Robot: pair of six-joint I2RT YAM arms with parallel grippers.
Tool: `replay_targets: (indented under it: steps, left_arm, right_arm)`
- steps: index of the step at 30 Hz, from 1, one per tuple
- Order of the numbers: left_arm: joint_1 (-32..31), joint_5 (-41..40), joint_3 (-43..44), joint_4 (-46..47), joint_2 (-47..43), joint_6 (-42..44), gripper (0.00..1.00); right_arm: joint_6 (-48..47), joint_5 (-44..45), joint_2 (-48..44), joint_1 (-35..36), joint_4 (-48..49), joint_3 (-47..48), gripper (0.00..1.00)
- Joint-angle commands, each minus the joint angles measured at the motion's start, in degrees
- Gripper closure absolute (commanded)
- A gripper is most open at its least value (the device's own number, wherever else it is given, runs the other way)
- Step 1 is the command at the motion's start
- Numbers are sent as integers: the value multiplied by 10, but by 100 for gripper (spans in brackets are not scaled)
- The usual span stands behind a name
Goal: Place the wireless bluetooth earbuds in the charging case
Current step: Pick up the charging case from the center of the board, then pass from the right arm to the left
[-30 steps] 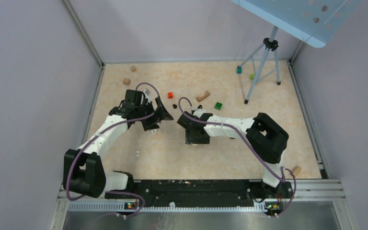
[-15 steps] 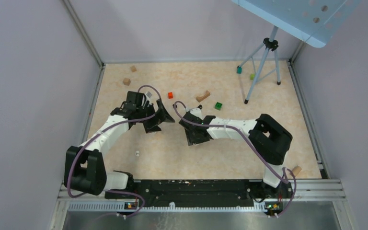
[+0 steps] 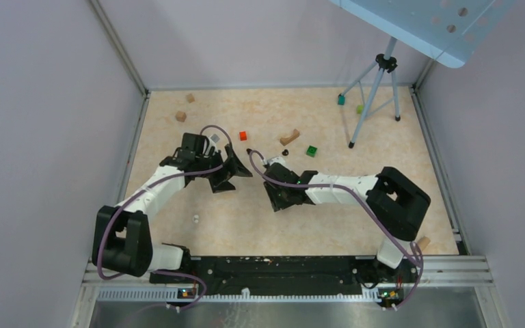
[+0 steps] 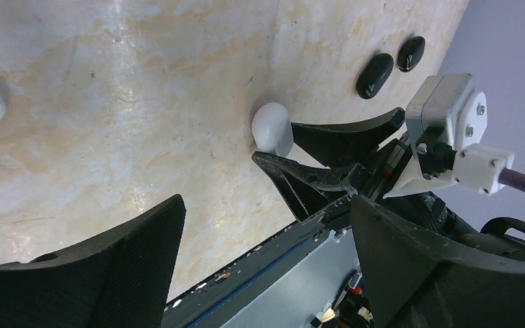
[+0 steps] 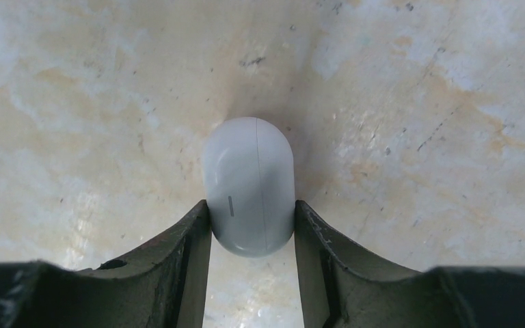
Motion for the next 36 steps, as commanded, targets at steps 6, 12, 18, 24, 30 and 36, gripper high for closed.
replay_targets:
  steps: [6,12,18,24,30,36]
  left_arm:
    - [3,87,-40,85,-6,-42,11]
    - [0,162,-72,140,9,-36,16]
    - [-4,196,-79,145,2,-9,17]
    - [-5,183,-87,138,7,-5,26]
    - [-7,190,-89,146,9,-10,34]
    - [-13,196,-72,150,22,-16,39]
  right_arm:
    - [-31,-101,-146,-1,195,-91,63]
    - [-20,-130,-149,-1,225,-84,63]
    - [-10,-156,-141,-1,241,-80,64]
    - [-11,-159,-140,-1,229,-64,63]
    - [-7,-163,-140,-1,234,-65,63]
    - [1,-165,-133,-1,237,-64,63]
